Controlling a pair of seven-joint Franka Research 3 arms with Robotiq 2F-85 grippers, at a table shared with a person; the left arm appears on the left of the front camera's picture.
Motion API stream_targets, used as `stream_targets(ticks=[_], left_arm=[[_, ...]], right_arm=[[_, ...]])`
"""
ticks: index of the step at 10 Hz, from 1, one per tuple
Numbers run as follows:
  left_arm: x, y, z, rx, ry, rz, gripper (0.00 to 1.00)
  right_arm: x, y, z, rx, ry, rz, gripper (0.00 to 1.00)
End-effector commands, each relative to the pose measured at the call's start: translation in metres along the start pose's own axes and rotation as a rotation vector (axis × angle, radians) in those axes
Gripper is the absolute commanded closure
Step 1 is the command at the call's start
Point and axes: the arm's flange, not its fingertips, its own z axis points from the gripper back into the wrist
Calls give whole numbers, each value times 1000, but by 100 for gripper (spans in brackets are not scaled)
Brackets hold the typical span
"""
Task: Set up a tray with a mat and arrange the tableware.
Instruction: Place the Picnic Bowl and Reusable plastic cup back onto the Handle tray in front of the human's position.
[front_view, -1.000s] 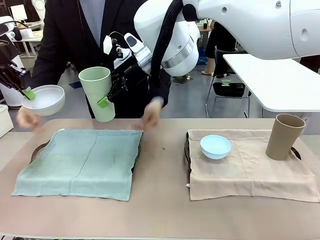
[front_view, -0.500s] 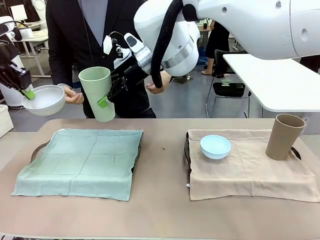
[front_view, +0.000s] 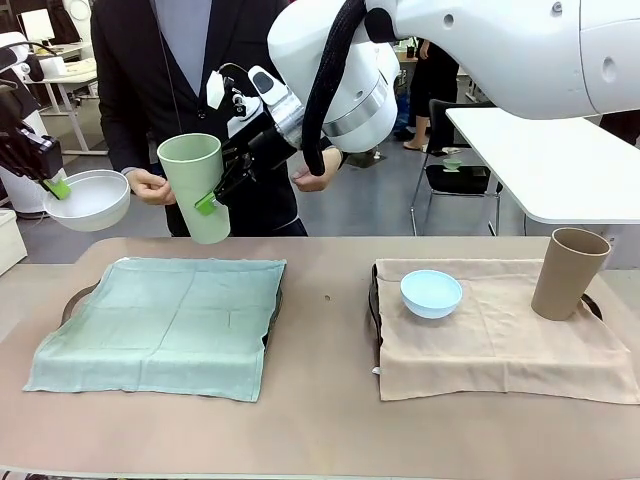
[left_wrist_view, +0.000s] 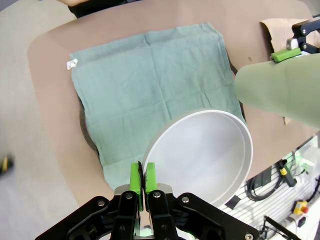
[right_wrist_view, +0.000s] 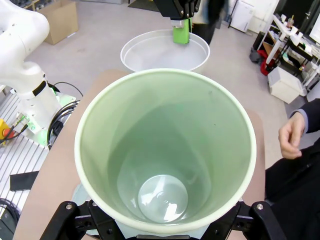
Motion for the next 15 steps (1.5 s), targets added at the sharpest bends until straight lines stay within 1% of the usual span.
stream_targets(ticks=[1, 5, 6, 7, 8, 9, 10, 12, 13, 14, 15], left_arm=[[0, 1, 1, -10, -16, -11, 100], [0, 1, 1, -10, -16, -11, 100], [0, 0, 0, 0, 0, 0, 96], [-1, 9, -23, 24, 34, -24, 96], [-7, 15, -49, 32, 75, -31, 96], [-12, 22, -75, 9, 104, -34, 96], [-19, 26, -99, -26, 125, -32, 96], [-20, 29, -135, -27, 146, -38, 96], [-15, 30, -150, -33, 134, -33, 96], [-9, 30, -157, -38, 130, 13, 96], [-25, 29, -145, -13, 174, -17, 96]], right_arm=[[0, 1, 2, -1, -12, 12, 30], [0, 1, 2, -1, -12, 12, 30], [0, 0, 0, 0, 0, 0, 15], [-26, -3, -6, 20, -10, -11, 15], [-54, -1, -11, 23, -23, -55, 15], [-76, 5, -14, 34, -24, -63, 15], [-95, 10, -19, 48, -31, -46, 15], [-126, 13, -35, 86, -71, -33, 15], [-137, 15, -44, 126, -94, -37, 15], [-137, 18, -49, 156, -59, -52, 15], [-132, 6, -44, 95, -42, -53, 15]])
